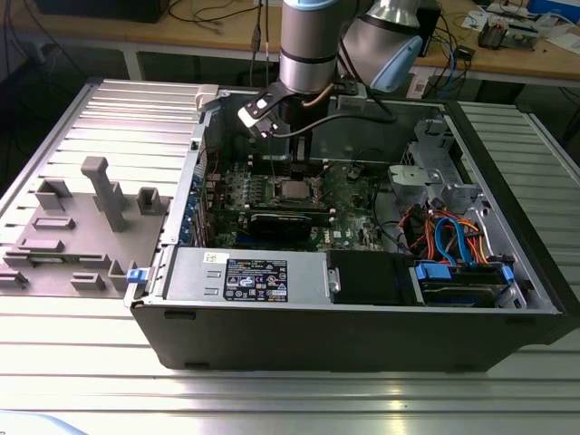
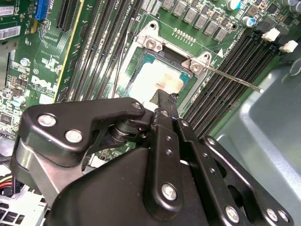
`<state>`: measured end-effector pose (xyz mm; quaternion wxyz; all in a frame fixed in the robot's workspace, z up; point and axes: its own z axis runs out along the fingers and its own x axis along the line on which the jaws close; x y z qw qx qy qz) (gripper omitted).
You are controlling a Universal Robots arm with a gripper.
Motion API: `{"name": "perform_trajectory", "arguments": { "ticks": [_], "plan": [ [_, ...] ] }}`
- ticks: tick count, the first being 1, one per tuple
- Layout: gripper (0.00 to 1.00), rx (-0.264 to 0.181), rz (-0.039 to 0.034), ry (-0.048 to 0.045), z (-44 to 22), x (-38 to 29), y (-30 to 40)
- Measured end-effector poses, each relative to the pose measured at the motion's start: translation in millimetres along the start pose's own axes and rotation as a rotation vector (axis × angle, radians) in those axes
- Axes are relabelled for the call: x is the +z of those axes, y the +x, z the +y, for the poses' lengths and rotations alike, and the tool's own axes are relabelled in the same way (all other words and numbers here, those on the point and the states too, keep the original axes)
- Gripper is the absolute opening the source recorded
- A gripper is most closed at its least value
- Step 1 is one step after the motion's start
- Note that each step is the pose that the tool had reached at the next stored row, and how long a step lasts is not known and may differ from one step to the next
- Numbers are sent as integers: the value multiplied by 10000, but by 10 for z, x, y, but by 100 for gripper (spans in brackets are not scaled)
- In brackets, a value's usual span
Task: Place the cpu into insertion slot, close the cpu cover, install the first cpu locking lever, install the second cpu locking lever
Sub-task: 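Close the cpu cover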
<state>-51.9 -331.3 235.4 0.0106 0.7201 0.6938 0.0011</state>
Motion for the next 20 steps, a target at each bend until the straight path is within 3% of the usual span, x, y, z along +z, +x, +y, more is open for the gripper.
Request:
{"name": "perform_trajectory", "arguments": {
  "ticks": [5, 10, 16, 20],
  "plan": [
    [11, -45, 2, 13, 1, -33, 0],
    [11, -463, 5, 56, 3, -33, 0],
    [11, -486, 5, 56, 3, -33, 0],
    [11, -949, 12, 49, 3, -33, 0]
  ]
}}
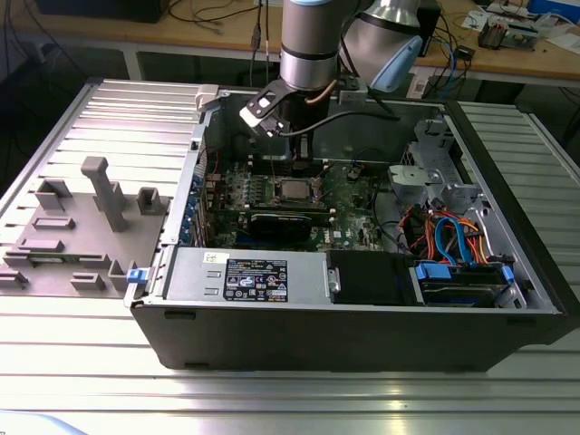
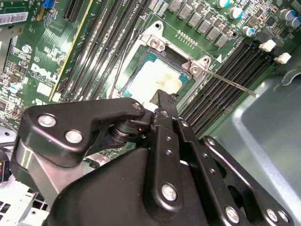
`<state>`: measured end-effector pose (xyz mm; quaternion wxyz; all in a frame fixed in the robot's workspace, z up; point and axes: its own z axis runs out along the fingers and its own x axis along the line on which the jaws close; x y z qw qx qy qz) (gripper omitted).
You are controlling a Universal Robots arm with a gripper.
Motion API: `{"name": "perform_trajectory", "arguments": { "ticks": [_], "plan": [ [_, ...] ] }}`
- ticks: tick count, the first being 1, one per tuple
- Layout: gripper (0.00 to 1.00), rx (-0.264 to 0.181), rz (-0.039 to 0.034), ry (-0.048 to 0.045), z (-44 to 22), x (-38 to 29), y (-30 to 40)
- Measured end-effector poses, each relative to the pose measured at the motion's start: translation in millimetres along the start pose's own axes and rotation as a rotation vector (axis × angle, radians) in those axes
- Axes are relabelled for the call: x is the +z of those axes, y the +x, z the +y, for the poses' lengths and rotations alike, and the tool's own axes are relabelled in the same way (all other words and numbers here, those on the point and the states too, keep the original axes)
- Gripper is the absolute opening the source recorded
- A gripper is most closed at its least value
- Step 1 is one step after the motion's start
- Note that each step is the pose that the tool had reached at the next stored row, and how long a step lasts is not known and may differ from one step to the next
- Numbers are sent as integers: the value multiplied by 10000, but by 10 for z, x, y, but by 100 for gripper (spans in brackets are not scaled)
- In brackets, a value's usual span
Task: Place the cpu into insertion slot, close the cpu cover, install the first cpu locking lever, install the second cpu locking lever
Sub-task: 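Close the cpu cover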
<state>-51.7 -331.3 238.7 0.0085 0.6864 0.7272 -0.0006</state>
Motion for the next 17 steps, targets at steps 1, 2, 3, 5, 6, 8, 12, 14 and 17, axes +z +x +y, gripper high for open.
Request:
{"name": "perform_trajectory", "arguments": {
  "ticks": [1, 2, 3, 5, 6, 8, 12, 14, 17],
  "plan": [
    [11, 0, 0, 0, 0, -2, 0],
    [11, 0, -3, 2, -1, -7, -1],
    [11, 0, -1, 1, 0, -15, 0],
    [11, 0, 0, 1, 0, -40, -1],
    [11, 0, -1, 1, 0, -51, -1],
    [11, 1, -1, 2, 1, -84, -1],
    [11, 0, 0, 5, 2, -168, -2],
    [11, 0, 0, 13, 2, -207, -3],
    [11, 0, 1, 22, 2, -241, -3]
  ]
}}
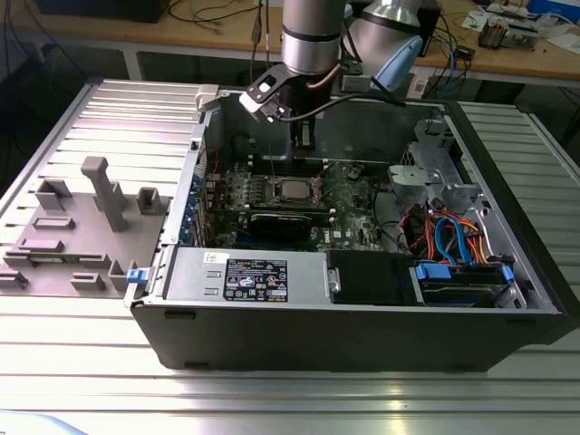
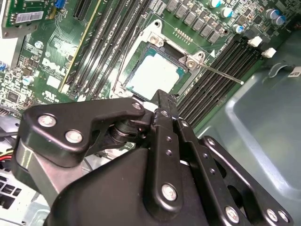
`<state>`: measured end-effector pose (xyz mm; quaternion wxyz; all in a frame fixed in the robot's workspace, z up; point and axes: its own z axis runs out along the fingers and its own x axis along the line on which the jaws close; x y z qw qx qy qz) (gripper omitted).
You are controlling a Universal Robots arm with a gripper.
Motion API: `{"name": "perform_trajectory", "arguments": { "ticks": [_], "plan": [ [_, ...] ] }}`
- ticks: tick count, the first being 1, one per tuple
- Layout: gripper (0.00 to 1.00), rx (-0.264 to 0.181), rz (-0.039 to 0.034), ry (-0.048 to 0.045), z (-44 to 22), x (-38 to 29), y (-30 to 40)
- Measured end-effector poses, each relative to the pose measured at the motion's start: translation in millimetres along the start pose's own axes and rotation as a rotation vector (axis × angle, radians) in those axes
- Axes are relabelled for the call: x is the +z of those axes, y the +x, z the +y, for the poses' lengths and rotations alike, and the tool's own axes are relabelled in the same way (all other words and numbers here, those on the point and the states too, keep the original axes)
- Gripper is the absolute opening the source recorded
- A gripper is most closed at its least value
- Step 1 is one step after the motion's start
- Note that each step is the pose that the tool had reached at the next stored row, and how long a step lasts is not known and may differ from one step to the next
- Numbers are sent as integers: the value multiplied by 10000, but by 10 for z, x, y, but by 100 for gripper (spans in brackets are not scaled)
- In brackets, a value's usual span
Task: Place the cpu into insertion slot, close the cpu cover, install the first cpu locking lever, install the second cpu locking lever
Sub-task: 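Close the cpu cover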
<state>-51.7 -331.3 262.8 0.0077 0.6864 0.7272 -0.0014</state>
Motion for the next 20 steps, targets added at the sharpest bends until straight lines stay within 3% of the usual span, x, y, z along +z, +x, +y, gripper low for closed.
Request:
{"name": "perform_trajectory", "arguments": {
  "ticks": [8, 20],
  "plan": [
    [11, 0, 1, 20, 1, -139, -2],
    [11, -1, -3, 25, 3, -145, -2]
  ]
}}
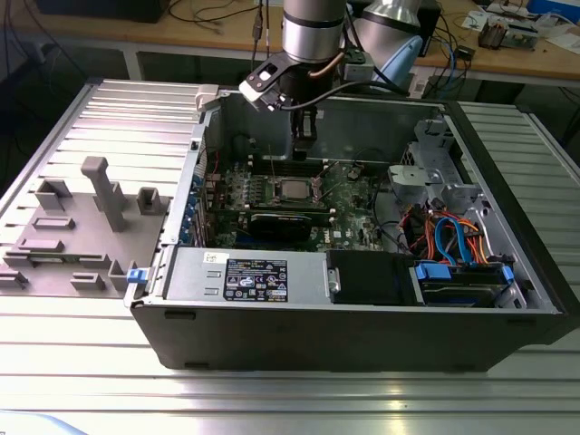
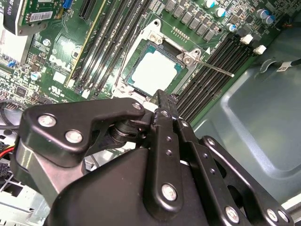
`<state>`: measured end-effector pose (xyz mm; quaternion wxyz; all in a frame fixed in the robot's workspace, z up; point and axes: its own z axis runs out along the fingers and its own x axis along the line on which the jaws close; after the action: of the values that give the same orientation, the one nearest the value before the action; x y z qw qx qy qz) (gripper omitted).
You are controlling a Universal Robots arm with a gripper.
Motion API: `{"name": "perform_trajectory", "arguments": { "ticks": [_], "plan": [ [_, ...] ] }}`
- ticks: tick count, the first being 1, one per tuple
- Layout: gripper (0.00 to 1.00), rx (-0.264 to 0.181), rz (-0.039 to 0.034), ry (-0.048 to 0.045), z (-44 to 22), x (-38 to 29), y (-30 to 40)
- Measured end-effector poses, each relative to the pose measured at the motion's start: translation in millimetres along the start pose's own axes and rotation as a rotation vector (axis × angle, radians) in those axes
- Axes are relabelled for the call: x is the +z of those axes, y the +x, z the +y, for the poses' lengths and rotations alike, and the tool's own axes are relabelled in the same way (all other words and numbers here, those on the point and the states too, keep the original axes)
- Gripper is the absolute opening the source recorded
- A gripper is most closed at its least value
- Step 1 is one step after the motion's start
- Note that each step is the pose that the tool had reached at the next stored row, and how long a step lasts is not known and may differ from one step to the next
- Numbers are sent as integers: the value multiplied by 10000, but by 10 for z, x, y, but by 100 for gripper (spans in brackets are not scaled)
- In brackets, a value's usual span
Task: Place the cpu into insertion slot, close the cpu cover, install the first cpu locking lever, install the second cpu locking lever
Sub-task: 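Close the cpu cover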
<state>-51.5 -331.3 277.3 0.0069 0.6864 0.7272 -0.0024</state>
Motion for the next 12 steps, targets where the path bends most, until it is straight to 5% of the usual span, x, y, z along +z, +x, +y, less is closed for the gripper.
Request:
{"name": "perform_trajectory", "arguments": {
  "ticks": [12],
  "plan": [
    [11, 0, 2, -1, 135, 3, -8]
  ]
}}
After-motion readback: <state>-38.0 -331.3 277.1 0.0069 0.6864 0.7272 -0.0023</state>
